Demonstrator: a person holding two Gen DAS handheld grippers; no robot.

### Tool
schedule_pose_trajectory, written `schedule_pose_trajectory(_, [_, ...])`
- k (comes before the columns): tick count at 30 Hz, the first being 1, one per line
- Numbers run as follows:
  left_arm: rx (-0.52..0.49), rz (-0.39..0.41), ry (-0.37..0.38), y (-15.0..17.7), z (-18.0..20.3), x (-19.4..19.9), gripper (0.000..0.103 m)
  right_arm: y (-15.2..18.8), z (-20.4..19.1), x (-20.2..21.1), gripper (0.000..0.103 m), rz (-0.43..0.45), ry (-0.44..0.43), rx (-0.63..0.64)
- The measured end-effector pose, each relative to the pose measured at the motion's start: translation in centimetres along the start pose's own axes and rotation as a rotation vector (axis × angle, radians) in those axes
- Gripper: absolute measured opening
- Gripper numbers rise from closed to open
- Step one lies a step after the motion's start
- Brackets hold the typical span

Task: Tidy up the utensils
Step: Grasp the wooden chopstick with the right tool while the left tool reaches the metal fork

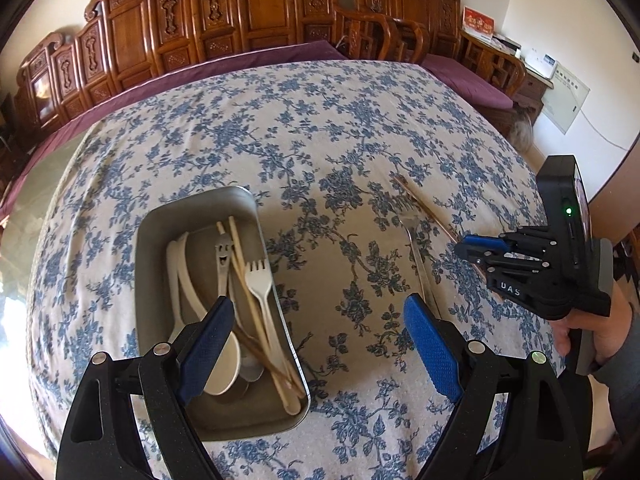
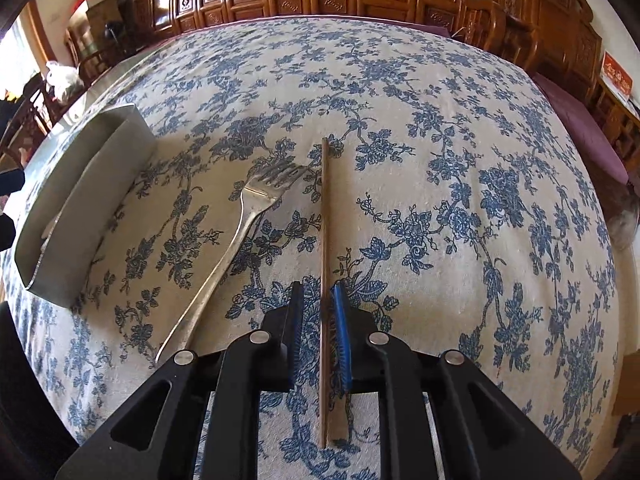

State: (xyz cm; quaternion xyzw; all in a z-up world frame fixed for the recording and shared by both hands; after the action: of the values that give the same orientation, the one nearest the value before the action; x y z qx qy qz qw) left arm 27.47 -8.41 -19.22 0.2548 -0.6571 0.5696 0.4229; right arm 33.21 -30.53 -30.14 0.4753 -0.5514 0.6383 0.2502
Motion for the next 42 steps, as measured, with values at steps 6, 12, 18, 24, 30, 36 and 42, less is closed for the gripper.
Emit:
schedule_pose_trajectory(6, [-0.012, -0.014, 0.013, -0.9, 0.8, -1.6, 0.083, 0.2, 0.1, 0.0, 0.007, -0.012, 0.038, 0.028])
schedule_pose_trajectory(12, [-0.041, -0.027, 0.024, -2.1, 2.7, -3.8, 0.083, 1.2, 0.9, 0.8, 0.006, -0.02, 0.001, -0.01])
schedule_pose_trajectory(18, [-0.073, -0.058, 0.039, -2.6, 4.9, -6.1, 0.083, 2.6, 2.1, 2.2, 0.006, -0.002, -0.013, -0.053])
schedule_pose_trajectory(24, [-0.11, -0.097, 0.032, -2.8, 6.8, -8.5, 0.083, 3.9, 3.4, 3.3, 0.006, 0.019, -0.013, -0.091])
schedule_pose_trajectory(30, [-0.116, -0.113, 0.028, -3.7, 7.7, -10.5, 0.081, 5.0, 4.2, 3.3, 0.006, 0.016, -0.013, -0.109])
schedule_pose_trajectory(36, [-0.136, -0.108, 0.046, -4.7, 8.9, -12.0, 0.059, 5.6, 4.8, 3.3, 0.006, 0.016, -0.016, -0.122])
schedule_pose_trajectory(42, [-0.145, -0.106, 0.04, -5.0, 9.4, -13.4, 0.034, 5.9, 4.8, 3.3, 0.007, 0.02, -0.023, -0.128])
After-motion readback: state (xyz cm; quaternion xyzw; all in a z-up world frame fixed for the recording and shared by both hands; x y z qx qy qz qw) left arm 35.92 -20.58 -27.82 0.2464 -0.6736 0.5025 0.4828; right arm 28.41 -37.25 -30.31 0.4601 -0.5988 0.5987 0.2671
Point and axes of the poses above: each gripper's, at about its wrist camera, not at the fingertips, and x roughly against the way its jaws point, z to its right, y to its underside, the point moved 2 cm from there along -x, roughly the way its jaws point, and after that the axes turned 2 degrees about -y, right-handed, at the moved point
